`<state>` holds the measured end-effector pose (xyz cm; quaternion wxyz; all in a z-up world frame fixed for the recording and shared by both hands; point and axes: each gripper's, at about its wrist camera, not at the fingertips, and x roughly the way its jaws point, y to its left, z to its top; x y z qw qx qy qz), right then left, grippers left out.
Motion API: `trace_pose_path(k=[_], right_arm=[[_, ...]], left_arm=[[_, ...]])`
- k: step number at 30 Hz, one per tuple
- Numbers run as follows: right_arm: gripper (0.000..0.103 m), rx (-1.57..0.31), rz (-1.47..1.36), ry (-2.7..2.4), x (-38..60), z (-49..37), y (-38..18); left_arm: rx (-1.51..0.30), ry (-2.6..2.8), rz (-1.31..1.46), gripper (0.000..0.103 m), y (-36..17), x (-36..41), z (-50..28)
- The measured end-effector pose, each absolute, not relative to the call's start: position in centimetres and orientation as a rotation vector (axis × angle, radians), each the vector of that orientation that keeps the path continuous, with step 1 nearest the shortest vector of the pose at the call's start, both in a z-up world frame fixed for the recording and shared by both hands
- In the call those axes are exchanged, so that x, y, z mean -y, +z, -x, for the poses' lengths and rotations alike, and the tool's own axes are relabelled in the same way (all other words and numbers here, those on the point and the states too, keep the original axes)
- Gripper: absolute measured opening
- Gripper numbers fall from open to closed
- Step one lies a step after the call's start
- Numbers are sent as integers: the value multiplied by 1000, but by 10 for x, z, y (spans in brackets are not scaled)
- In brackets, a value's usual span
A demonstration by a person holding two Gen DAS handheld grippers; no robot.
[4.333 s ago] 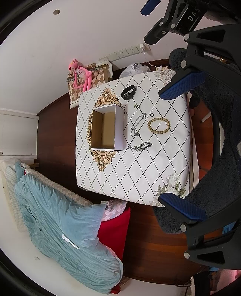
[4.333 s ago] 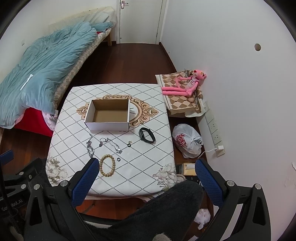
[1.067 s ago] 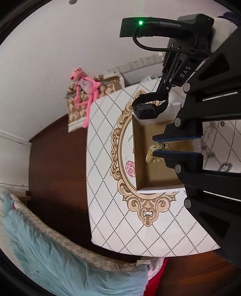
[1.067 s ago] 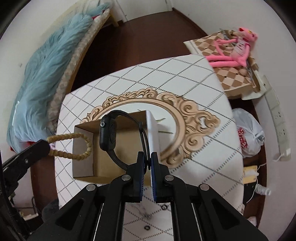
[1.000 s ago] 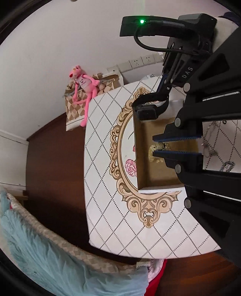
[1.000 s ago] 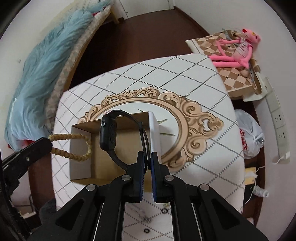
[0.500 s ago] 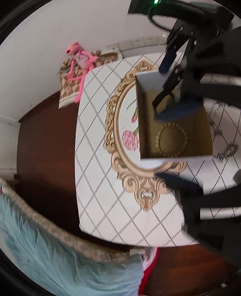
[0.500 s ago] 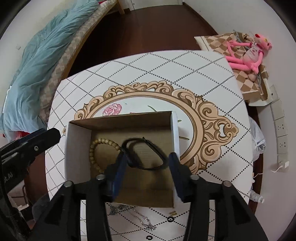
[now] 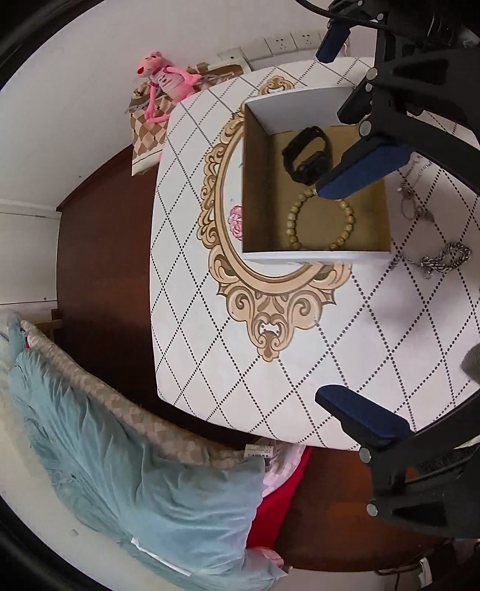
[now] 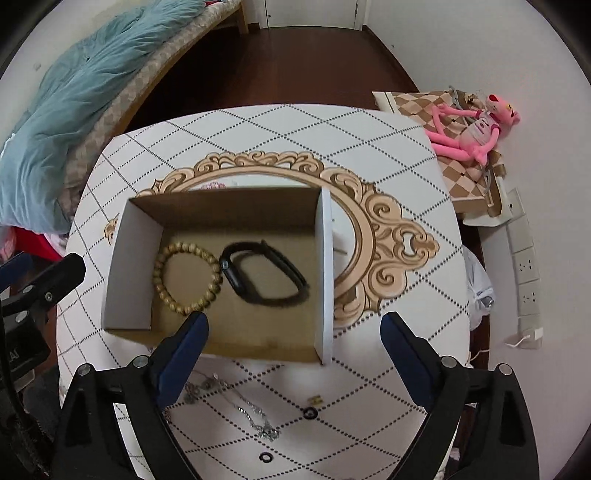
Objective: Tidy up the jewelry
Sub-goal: 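Move both tools toward the silver chains beside the box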
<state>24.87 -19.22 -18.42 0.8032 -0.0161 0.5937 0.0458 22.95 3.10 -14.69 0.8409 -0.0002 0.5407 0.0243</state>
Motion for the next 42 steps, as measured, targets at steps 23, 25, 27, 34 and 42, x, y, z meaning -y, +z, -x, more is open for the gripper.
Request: trace_pose_path(k=[23, 25, 27, 34, 42], right_arm=[[96, -1070, 46, 78, 203, -172, -86], [96, -1052, 42, 82, 204, -163, -76], [96, -1044, 30, 90, 204, -153, -70], [96, -1069, -23, 95, 212, -127, -85], [95, -1228, -85, 139, 215, -125, -192]], left_arm=[[-991, 61, 7, 103, -64, -26, -152], [-984, 58, 6, 103, -59, -26, -145], [-979, 64, 8, 103, -56, -28, -135], [-996, 96, 44, 103, -73, -41, -111], [-1129, 163, 36, 103, -154, -50, -103]])
